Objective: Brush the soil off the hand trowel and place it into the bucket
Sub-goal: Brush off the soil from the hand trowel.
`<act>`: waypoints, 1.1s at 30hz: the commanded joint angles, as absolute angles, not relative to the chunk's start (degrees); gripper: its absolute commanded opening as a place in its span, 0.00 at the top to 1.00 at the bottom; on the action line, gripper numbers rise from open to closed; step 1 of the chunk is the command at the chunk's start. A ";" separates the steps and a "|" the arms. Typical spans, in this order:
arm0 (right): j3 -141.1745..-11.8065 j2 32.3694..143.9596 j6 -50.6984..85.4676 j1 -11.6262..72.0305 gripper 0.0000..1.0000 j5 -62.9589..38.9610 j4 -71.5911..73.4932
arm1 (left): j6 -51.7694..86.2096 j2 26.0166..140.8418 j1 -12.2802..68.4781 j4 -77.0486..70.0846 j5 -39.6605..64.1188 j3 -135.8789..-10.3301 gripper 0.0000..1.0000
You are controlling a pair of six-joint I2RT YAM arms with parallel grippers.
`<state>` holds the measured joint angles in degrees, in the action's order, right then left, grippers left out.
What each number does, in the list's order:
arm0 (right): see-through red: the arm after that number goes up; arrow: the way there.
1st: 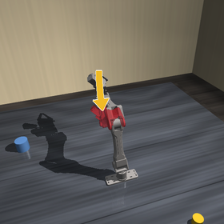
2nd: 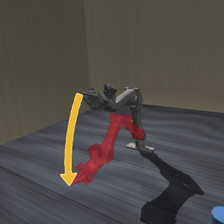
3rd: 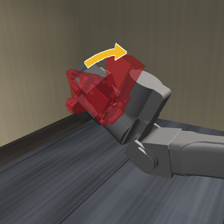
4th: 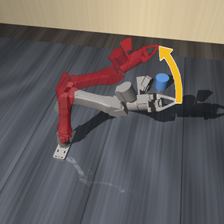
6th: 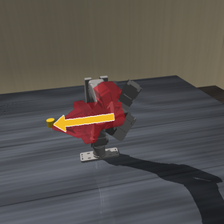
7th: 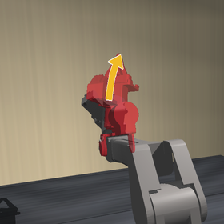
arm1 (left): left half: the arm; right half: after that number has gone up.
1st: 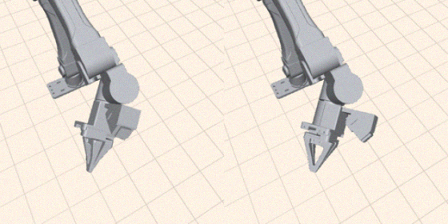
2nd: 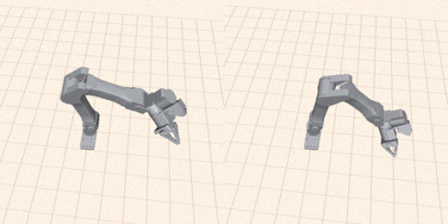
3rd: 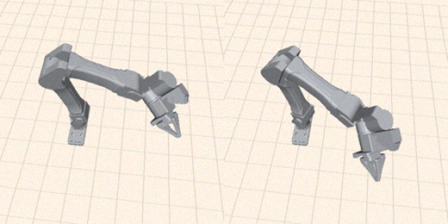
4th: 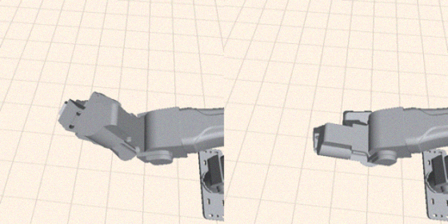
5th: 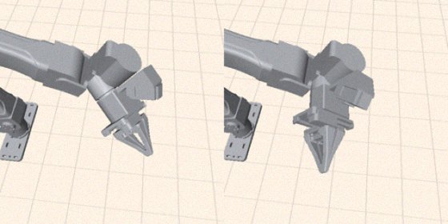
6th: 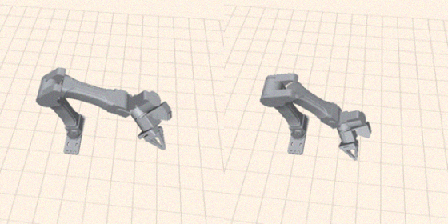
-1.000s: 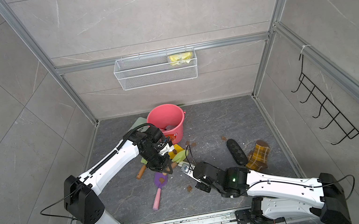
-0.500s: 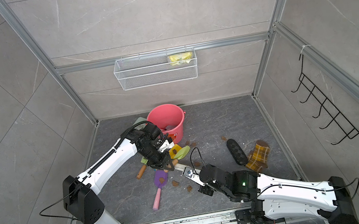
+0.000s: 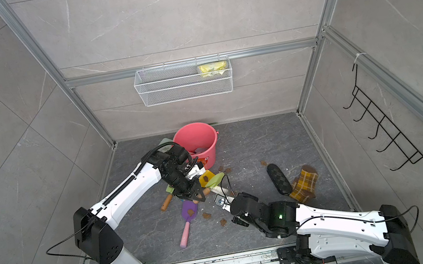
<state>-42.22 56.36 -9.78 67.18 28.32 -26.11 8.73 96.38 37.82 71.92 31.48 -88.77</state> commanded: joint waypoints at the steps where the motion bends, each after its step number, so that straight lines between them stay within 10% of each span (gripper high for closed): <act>1: -43.10 56.78 -6.38 67.14 1.00 29.88 -29.64 | 8.31 95.28 37.75 74.19 30.64 -91.58 1.00; 33: -41.22 55.91 -11.85 69.31 1.00 22.82 -22.04 | 8.61 96.98 38.19 73.92 31.37 -90.48 1.00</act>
